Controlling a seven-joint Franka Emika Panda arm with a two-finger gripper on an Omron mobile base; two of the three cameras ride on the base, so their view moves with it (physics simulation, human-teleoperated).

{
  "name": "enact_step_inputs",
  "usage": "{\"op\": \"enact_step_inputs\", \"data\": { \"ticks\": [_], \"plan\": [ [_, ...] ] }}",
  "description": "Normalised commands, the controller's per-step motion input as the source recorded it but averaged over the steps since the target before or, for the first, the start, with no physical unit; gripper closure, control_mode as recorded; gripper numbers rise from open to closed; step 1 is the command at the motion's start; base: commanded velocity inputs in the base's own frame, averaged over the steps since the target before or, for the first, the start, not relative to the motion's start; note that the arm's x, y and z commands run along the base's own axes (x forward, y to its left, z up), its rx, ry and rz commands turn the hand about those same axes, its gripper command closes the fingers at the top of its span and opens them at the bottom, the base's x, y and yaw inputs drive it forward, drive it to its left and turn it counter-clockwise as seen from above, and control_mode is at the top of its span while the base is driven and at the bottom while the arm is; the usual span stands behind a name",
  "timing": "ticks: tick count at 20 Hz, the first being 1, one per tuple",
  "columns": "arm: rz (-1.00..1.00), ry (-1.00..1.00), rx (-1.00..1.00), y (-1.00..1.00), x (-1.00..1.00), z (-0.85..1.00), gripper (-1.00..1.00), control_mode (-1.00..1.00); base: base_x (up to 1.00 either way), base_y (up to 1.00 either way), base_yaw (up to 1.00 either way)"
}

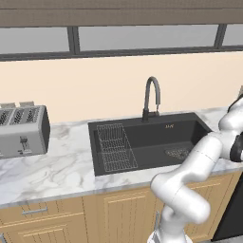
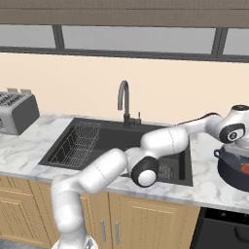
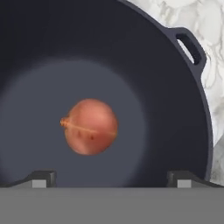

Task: Dump the onion from the pot into the sink. Then turn on the water and wash the onion. Then turn off the water and put the onion back in the pot.

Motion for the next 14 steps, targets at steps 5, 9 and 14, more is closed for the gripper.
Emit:
{"op": "enact_step_inputs", "data": {
  "ticks": [5, 9, 14],
  "plan": [
    [0.0, 0.0, 0.27, -0.39, 0.01, 0.0, -1.0, -1.0, 0.0, 0.0, 0.0],
    [0.06, 0.0, 0.19, -0.12, 0.19, 0.0, -1.0, -1.0, 0.0, 0.0, 0.0],
    [0.15, 0.0, 0.1, -0.07, 0.36, 0.0, -1.0, -1.0, 0.0, 0.0, 0.0]
  ]
}}
